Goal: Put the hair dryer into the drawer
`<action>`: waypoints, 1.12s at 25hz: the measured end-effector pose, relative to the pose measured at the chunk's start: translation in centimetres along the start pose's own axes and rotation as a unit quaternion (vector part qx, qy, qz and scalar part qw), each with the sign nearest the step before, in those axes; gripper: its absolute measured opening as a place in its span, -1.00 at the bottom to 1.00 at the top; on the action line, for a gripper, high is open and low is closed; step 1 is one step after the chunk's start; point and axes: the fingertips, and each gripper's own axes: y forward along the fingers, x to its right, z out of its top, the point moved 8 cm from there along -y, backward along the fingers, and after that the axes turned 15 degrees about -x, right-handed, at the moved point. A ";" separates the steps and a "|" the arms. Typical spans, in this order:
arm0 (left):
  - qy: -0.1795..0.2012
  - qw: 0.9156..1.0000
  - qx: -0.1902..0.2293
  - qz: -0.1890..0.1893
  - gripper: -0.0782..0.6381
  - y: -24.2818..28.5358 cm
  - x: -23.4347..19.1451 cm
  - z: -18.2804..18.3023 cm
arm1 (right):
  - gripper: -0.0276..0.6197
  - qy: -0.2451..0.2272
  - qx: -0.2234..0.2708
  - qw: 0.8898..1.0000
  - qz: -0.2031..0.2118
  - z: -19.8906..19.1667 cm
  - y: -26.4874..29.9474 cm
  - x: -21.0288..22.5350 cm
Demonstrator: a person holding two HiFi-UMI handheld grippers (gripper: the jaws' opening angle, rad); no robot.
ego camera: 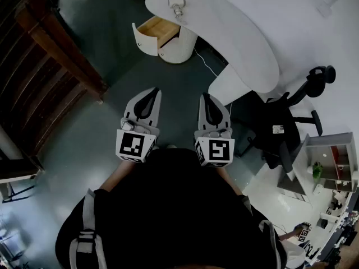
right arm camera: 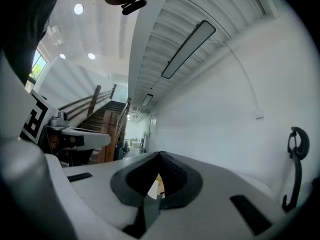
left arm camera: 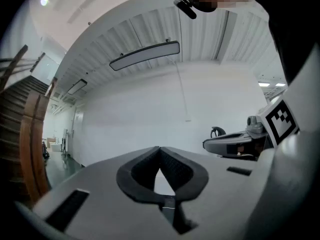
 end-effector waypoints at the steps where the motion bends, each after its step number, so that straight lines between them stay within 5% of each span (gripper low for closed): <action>1: 0.000 1.000 0.003 0.001 -0.76 0.2 0.3 0.0 | -0.85 -0.004 0.001 1.000 0.003 0.0 0.0 0.3; 14: 0.009 0.999 0.041 0.024 -0.76 2.5 2.2 0.9 | -0.83 -0.014 0.008 0.998 0.056 -0.5 1.3 2.7; 17: 0.004 0.999 0.039 0.028 -0.76 3.3 1.8 1.0 | -0.59 -0.012 -0.003 0.998 0.067 -0.5 2.6 3.0; 28: -0.015 0.999 0.023 0.021 -0.76 9.3 -3.0 0.7 | -0.43 0.003 -0.061 0.995 0.084 -1.4 11.1 4.2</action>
